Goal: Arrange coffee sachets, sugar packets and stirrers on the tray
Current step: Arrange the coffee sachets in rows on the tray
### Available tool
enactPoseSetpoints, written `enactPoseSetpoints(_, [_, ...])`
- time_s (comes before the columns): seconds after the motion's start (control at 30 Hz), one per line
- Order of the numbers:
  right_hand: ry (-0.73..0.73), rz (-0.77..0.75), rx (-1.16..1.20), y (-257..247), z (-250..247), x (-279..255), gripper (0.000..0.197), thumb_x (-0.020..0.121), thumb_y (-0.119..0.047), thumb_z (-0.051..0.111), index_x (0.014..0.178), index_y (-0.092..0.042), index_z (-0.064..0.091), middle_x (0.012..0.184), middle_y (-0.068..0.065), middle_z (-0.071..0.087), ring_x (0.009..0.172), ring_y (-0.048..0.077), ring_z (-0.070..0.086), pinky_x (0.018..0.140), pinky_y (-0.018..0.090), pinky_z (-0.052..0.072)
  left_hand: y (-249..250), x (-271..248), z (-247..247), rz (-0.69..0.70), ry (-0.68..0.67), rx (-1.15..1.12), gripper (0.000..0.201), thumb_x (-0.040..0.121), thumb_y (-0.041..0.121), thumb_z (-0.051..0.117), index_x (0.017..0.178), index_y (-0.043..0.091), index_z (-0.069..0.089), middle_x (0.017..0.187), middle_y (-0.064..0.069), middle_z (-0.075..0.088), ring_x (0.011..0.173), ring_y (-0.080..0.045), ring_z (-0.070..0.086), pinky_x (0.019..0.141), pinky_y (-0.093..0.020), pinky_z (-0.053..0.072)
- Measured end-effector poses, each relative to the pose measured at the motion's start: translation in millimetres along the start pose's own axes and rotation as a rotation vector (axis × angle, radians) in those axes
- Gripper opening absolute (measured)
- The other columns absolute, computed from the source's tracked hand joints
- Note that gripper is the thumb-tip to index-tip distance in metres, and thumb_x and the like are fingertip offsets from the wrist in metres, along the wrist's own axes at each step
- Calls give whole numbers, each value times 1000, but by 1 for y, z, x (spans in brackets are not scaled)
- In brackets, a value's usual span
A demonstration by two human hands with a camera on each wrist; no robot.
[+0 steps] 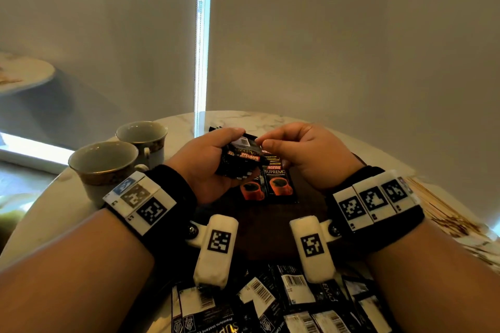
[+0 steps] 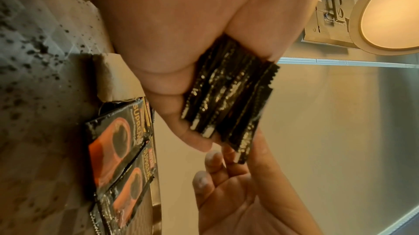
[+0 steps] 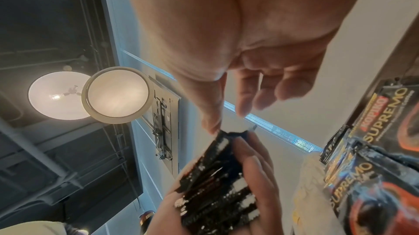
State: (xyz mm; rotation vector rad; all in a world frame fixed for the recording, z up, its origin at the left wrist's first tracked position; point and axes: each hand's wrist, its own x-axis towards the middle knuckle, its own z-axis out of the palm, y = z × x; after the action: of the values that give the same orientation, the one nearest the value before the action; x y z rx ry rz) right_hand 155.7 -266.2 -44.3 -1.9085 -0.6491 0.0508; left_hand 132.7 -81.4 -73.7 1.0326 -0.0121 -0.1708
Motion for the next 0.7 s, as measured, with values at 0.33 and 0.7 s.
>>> enactPoseSetpoints(0.33, [-129,67,1,5,-4,2,41,66,-18,84,102,-35,77,94,8,74,96,35,72,89,59,57,0,-2,2,13,23,-31,30,102,17,50,131,10,55,109,-21,66,74,-28,73,58,-38,60])
enactPoseSetpoints(0.7, [141,5,43,1,-2,3,12,98,-19,61,91,-18,70,63,-8,68,51,0,58,52,18,45,0,-1,1,-74,87,57,32,96,38,60,119,15,61,96,-9,64,69,-18,63,61,-34,54])
